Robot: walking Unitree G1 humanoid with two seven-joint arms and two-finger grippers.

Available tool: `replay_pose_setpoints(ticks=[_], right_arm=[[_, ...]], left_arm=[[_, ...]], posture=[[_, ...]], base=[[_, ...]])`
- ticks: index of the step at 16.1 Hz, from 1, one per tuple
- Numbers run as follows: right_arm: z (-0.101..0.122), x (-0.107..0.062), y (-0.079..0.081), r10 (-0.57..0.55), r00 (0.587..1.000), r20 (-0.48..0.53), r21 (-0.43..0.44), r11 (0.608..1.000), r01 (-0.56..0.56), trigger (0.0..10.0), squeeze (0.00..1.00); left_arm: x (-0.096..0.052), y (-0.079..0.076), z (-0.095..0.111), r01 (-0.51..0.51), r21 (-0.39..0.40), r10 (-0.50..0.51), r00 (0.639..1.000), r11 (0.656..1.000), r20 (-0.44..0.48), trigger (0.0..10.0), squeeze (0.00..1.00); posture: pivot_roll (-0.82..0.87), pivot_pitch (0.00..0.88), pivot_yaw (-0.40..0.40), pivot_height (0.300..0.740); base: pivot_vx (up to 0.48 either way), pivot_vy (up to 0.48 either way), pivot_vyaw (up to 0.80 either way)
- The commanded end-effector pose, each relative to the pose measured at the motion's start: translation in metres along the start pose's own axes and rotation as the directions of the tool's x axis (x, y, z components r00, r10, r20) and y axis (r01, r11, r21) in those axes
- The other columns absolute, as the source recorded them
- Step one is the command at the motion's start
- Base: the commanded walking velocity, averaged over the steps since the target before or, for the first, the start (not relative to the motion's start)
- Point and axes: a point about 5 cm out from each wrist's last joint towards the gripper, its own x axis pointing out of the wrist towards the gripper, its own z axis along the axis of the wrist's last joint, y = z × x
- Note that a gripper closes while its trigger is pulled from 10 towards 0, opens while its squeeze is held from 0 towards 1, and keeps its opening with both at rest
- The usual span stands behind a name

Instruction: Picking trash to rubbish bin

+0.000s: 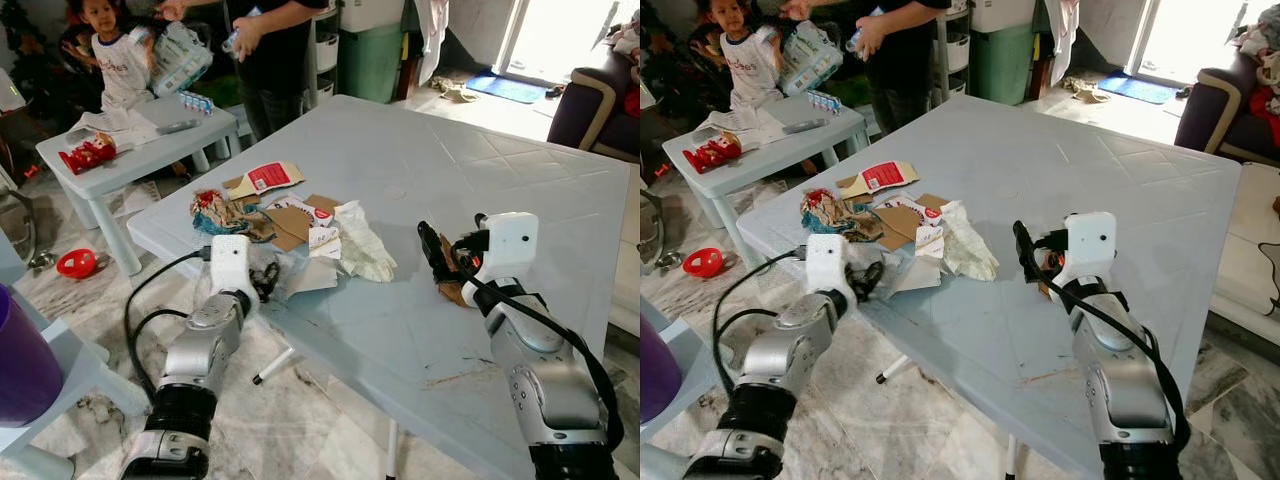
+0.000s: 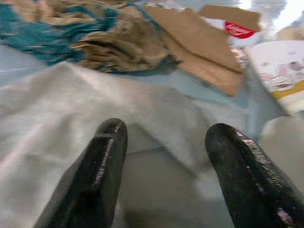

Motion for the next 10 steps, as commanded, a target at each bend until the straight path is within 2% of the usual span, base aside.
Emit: replay_pose_setpoints(ticks=[1,5,10], right_arm=[[0.005,-0.001,0.002,0.011,1.0,0.014,-0.002,1.0,-0.011,10.0,0.0],[0.006,-0.002,0.002,0.013,1.0,0.005,-0.004,1.0,-0.012,10.0,0.0],[0.006,-0.001,0.003,0.019,1.0,0.0,-0.003,1.0,-0.019,10.0,0.0]], left_arm=[[0.003,-0.004,0.007,0.026,-0.003,-0.026,0.999,1.0,0.025,0.0,0.0],[0.008,-0.017,0.006,0.078,-0.005,-0.078,0.996,0.997,0.039,0.0,0.0],[0.008,-0.018,0.002,0.093,-0.013,-0.092,0.995,0.996,0.042,0.0,0.0]], posture=[[-0.1,0.016,0.02,0.74],[-0.1,0.02,0.017,0.74],[-0.1,0.019,0.014,0.74]], base=[[0.0,0.0,0.0],[0.0,0.0,0.0],[0.0,0.0,0.0]])
